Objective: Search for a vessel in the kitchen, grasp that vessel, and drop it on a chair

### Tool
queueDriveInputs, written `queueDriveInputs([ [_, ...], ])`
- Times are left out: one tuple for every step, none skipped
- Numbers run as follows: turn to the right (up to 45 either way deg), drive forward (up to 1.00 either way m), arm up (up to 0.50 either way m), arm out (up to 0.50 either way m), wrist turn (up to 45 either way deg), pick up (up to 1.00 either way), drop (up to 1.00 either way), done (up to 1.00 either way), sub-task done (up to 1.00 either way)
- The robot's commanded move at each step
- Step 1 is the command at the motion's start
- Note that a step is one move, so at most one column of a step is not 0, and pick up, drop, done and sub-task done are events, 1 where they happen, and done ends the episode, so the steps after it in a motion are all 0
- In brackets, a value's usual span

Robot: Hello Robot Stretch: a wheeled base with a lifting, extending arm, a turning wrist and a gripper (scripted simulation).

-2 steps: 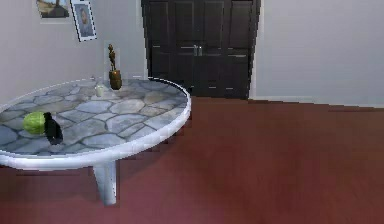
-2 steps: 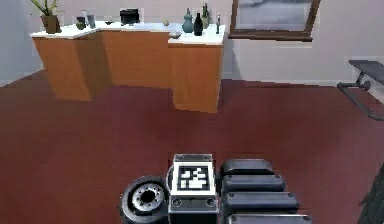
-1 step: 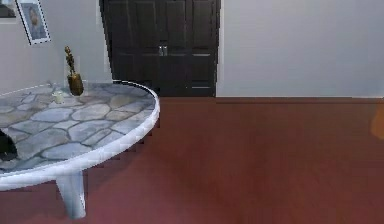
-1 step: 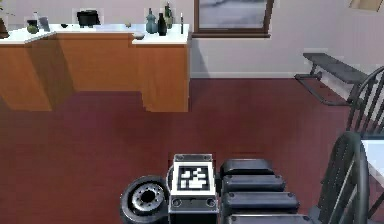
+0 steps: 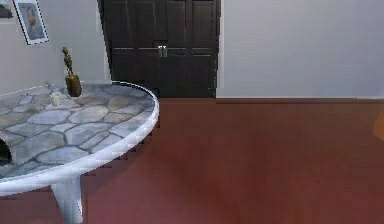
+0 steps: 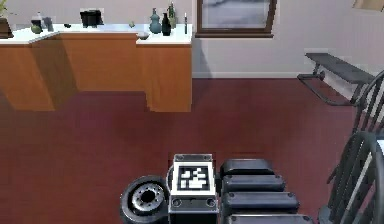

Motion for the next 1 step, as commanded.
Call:
queueDriveInputs([
  [45.0,0.00,0.00,0.00,0.0,0.00,0.00,0.00,0.00],
])
